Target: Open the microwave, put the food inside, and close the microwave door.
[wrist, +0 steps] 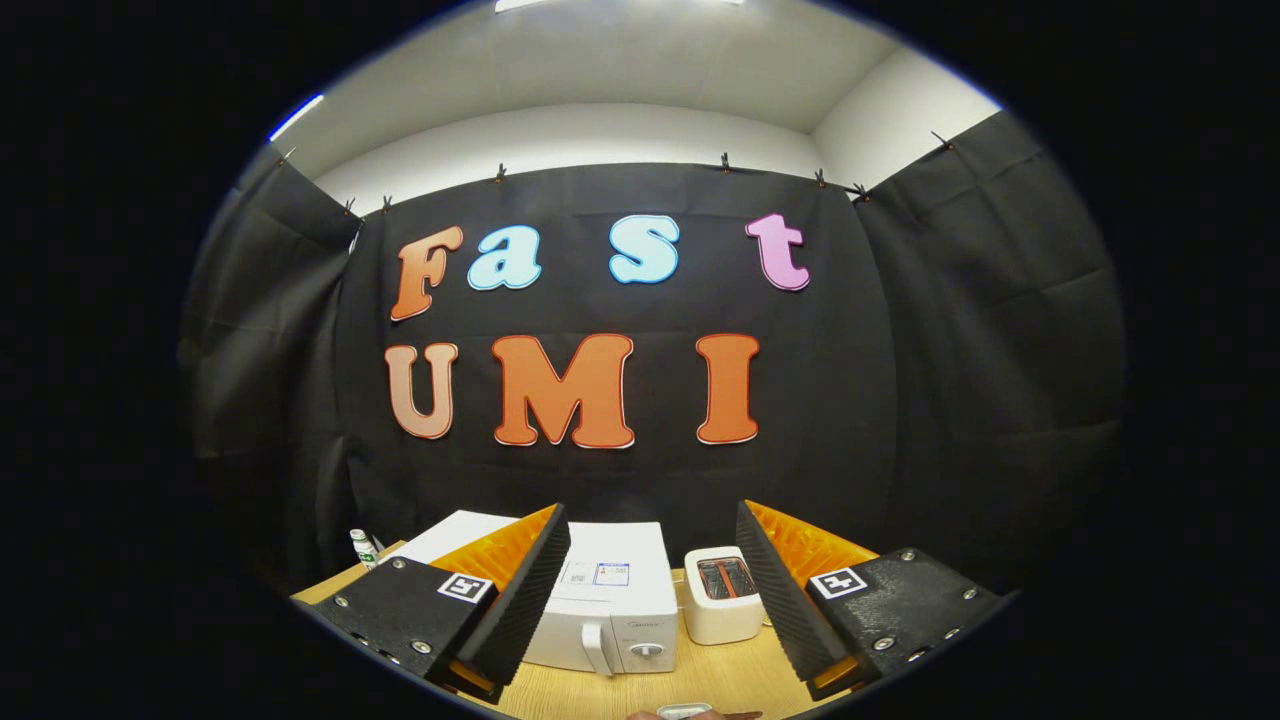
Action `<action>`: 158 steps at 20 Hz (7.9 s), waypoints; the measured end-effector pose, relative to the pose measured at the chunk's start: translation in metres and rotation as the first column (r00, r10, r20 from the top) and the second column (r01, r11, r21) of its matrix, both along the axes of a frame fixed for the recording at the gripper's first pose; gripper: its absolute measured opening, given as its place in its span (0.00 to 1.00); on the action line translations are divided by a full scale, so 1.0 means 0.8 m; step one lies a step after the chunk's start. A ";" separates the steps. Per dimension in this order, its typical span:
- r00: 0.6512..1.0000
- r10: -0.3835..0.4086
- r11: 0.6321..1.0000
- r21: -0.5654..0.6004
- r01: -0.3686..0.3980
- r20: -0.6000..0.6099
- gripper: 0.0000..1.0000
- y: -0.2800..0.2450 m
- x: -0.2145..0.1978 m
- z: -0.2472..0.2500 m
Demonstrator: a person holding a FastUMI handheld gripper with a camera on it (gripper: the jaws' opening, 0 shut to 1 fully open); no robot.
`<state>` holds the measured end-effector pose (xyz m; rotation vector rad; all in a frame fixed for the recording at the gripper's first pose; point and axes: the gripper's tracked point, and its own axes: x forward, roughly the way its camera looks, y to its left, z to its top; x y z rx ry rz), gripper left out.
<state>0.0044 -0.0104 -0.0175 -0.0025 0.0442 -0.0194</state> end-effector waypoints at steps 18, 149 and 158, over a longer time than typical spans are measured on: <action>0.941 0.092 0.996 0.021 -0.090 -0.325 0.99 0.079 0.019 -0.242; 0.197 0.598 0.786 0.616 0.047 -0.777 0.34 -0.081 -0.130 -0.460; 0.374 0.555 0.744 0.644 0.175 -0.743 0.14 -0.070 -0.114 -0.428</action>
